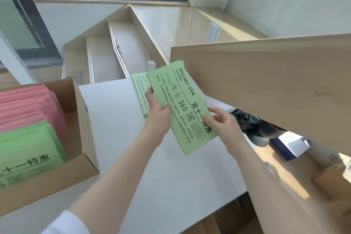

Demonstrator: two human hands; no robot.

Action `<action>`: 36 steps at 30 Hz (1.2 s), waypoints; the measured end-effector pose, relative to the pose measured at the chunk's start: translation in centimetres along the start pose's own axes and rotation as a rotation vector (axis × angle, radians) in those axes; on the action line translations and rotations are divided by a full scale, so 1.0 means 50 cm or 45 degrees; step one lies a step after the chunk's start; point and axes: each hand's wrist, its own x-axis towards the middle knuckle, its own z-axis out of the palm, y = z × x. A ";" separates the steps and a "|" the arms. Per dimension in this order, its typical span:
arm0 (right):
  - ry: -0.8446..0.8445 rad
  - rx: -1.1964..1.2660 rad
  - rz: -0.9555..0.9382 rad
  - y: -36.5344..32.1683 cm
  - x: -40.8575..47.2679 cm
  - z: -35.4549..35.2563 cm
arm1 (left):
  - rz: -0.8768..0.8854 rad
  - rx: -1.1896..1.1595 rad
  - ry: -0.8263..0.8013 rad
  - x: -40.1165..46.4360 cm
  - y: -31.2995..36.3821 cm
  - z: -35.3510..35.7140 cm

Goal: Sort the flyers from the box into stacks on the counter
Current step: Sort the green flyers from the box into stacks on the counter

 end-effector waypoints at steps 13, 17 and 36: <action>-0.022 0.001 0.067 0.037 0.272 0.008 | -0.130 0.207 0.142 0.192 -0.064 0.082; 0.019 -0.126 0.019 0.042 0.323 0.016 | -0.054 0.443 0.170 0.249 -0.053 0.086; -0.049 -0.706 0.029 0.054 0.407 0.026 | -0.321 0.261 0.202 0.311 -0.089 0.102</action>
